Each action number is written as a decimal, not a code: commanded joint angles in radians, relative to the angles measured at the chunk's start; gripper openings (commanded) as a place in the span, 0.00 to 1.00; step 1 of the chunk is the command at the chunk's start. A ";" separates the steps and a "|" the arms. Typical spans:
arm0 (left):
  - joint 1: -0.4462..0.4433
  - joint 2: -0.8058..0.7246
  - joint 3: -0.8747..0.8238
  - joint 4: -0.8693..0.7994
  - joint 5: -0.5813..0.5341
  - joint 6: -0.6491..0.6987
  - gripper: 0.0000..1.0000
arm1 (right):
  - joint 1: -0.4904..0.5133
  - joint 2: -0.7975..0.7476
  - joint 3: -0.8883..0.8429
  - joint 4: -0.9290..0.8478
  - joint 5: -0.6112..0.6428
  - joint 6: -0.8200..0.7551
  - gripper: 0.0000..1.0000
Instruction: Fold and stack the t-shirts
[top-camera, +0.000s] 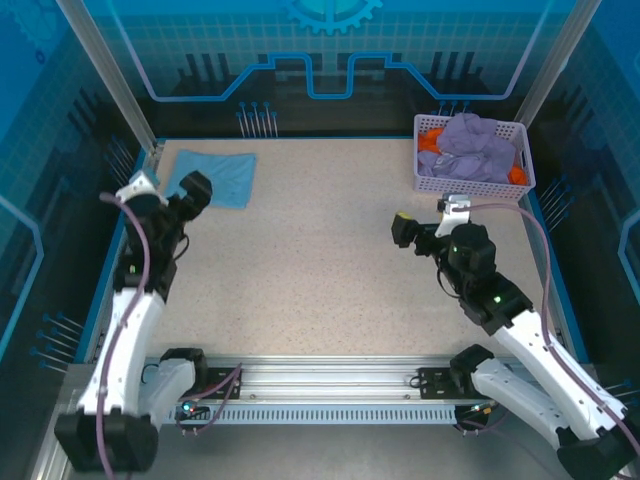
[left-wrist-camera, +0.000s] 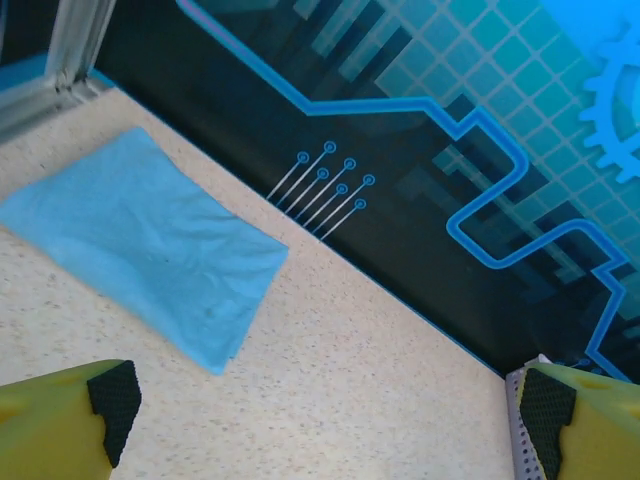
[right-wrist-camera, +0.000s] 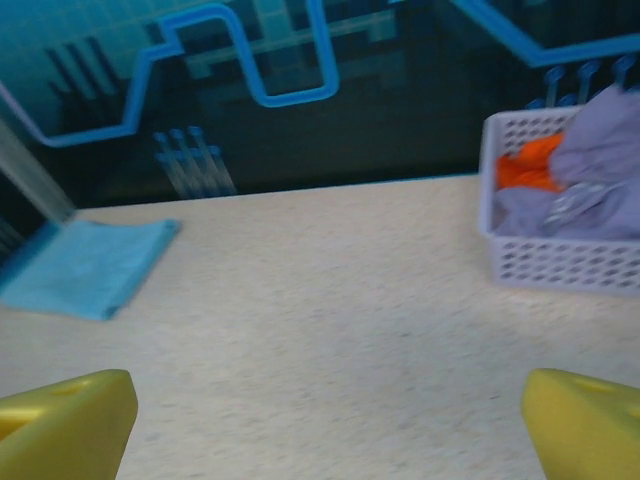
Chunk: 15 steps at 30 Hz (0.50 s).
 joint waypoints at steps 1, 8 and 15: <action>-0.006 -0.128 -0.189 0.234 -0.098 0.151 0.99 | -0.180 0.067 0.004 0.012 -0.076 -0.114 1.00; -0.001 -0.056 -0.233 0.145 -0.198 0.295 0.99 | -0.446 0.240 -0.141 0.282 -0.260 -0.194 1.00; 0.006 0.349 -0.265 0.449 -0.171 0.248 0.99 | -0.449 0.501 -0.185 0.406 -0.159 -0.269 1.00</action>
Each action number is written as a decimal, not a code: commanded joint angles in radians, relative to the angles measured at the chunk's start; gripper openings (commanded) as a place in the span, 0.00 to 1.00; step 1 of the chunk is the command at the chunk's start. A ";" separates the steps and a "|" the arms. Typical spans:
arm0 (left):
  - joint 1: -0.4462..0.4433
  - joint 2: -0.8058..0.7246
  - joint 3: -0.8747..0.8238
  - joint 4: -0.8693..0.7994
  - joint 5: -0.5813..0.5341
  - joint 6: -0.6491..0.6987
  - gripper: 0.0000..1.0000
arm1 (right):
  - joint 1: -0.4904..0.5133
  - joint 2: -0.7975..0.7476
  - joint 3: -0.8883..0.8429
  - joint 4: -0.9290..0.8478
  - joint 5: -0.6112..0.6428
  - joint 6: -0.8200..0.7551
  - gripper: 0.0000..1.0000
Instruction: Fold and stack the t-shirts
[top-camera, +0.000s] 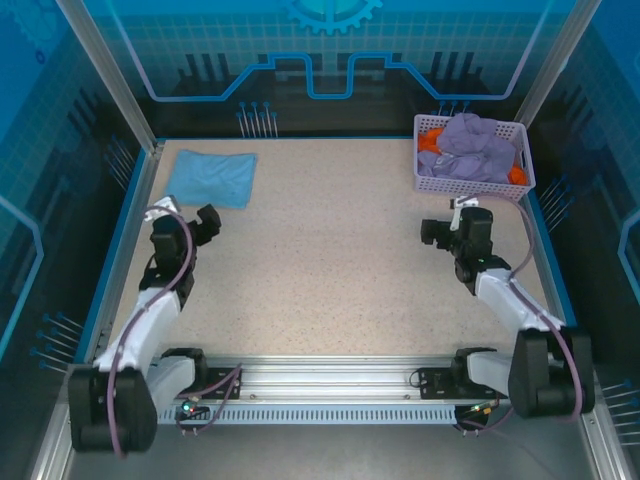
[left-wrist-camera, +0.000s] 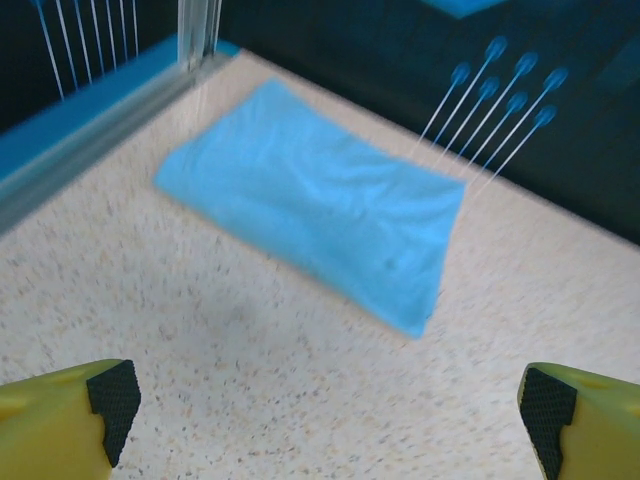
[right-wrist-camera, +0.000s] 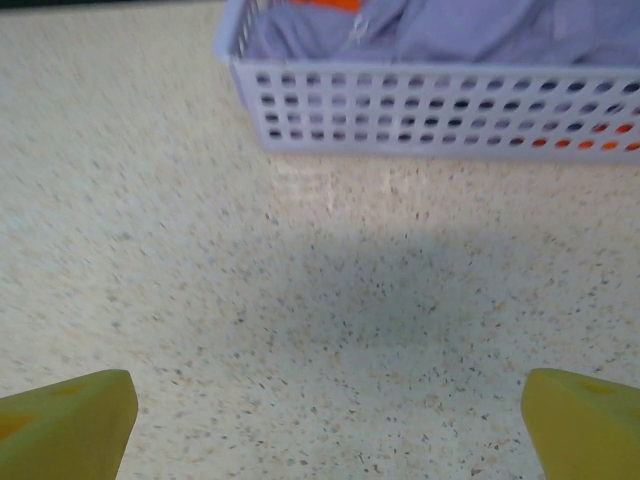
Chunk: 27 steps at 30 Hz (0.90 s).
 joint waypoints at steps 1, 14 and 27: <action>0.004 0.150 -0.036 0.232 -0.007 -0.003 0.99 | -0.010 0.075 -0.030 0.140 0.002 -0.055 1.00; -0.067 0.224 -0.083 0.305 -0.118 0.217 0.99 | 0.039 0.179 -0.123 0.504 0.006 -0.095 1.00; -0.075 0.361 -0.259 0.831 0.000 0.262 0.99 | 0.051 0.174 -0.322 0.856 0.079 -0.081 1.00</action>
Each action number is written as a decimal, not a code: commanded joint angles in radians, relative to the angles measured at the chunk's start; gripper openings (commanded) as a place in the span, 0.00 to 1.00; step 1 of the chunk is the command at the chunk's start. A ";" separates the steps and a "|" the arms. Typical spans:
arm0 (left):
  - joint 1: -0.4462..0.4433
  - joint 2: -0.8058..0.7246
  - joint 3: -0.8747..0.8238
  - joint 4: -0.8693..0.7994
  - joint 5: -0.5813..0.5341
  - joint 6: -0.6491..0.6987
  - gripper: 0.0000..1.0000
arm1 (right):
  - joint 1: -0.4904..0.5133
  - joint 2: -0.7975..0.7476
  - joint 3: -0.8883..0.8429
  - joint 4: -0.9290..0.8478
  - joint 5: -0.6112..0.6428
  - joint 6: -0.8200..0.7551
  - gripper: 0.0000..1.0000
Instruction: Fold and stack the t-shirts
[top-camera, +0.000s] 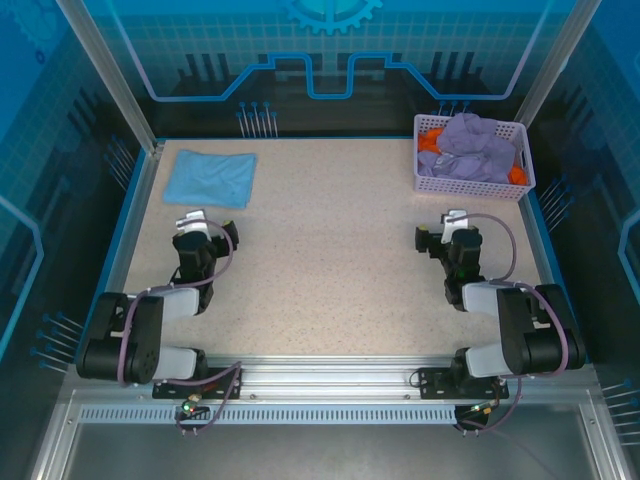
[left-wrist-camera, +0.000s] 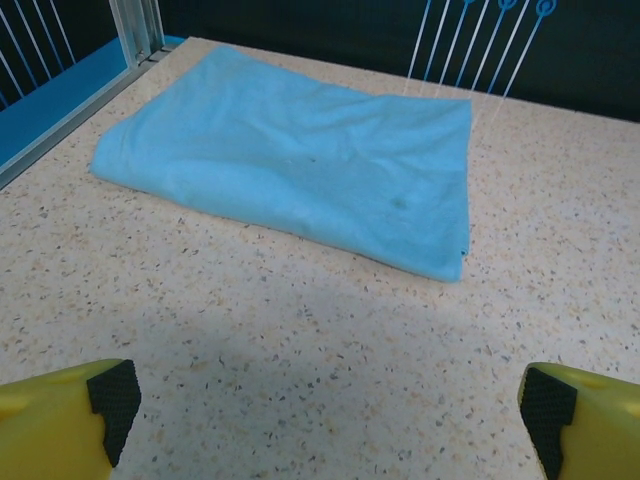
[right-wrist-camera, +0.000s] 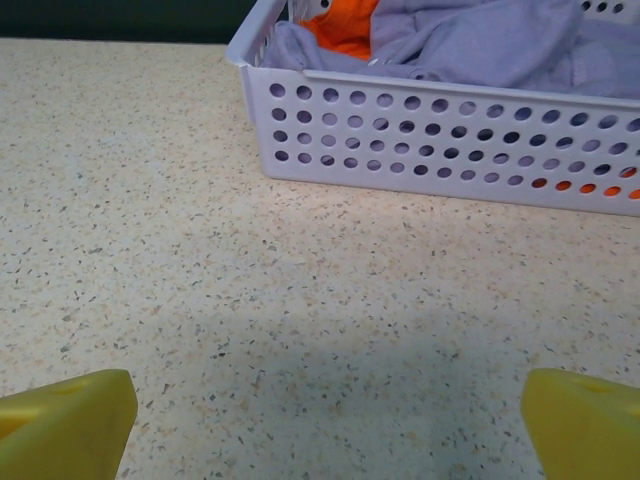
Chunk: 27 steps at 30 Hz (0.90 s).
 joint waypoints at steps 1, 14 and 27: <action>0.009 0.073 -0.056 0.260 0.059 0.045 0.99 | 0.019 -0.007 -0.061 0.192 0.034 -0.007 1.00; -0.019 0.166 0.076 0.097 0.073 0.093 0.99 | 0.084 0.078 -0.047 0.252 0.063 -0.076 1.00; -0.014 0.169 0.077 0.106 0.104 0.098 0.99 | 0.032 0.096 0.091 0.008 0.062 -0.012 1.00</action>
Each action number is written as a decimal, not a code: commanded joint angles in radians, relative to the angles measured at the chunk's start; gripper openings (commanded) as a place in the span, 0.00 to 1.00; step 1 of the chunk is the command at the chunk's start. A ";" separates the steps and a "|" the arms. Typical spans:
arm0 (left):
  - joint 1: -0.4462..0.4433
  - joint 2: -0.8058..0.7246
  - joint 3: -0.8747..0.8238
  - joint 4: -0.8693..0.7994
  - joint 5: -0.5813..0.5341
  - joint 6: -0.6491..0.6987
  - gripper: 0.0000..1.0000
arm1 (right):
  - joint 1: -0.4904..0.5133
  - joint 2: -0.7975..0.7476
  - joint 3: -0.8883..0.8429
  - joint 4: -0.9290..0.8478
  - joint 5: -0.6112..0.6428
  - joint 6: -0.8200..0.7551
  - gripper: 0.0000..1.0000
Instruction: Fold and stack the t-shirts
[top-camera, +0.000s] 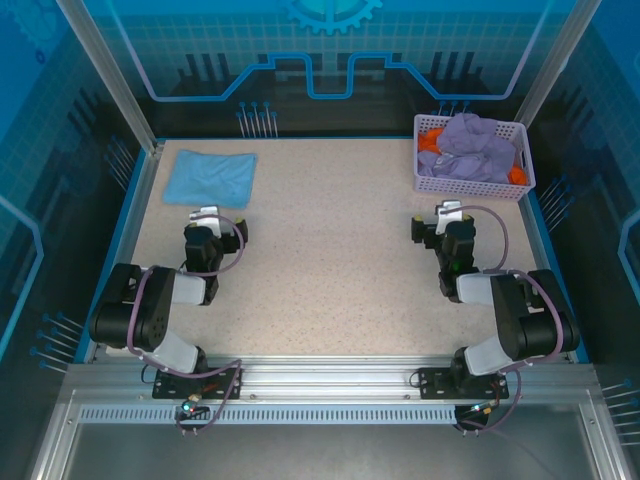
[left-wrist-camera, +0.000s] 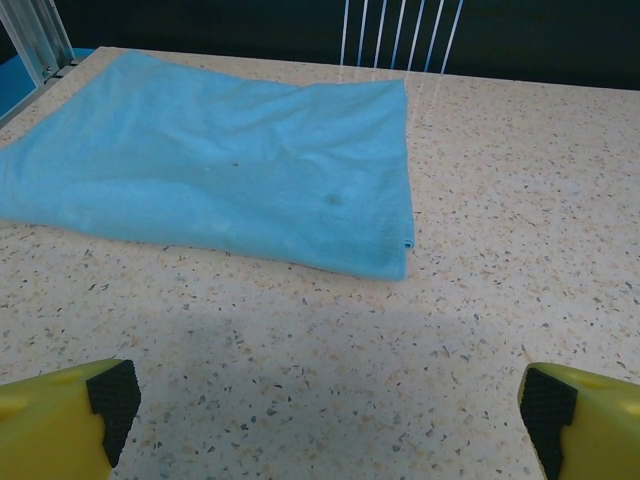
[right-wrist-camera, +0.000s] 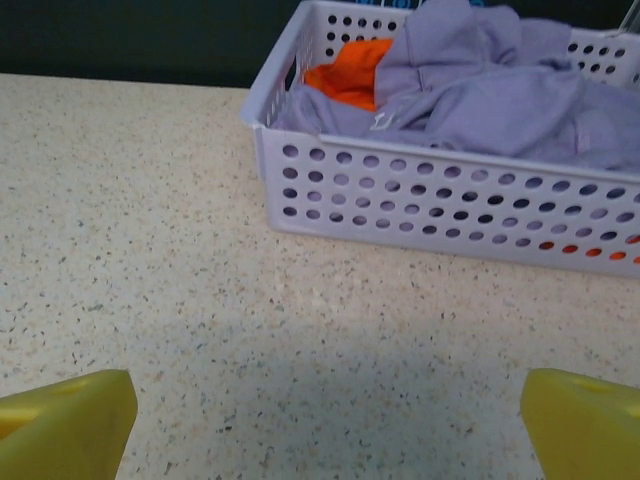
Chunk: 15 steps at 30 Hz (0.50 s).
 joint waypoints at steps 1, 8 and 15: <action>0.000 -0.003 0.011 -0.005 0.005 0.009 0.99 | -0.002 0.008 0.000 -0.026 0.017 0.009 1.00; 0.000 -0.004 0.011 -0.006 0.005 0.009 0.99 | 0.006 0.010 0.002 -0.029 0.029 0.003 1.00; 0.000 -0.004 0.011 -0.004 0.005 0.009 0.99 | 0.008 0.010 0.002 -0.028 0.029 0.003 1.00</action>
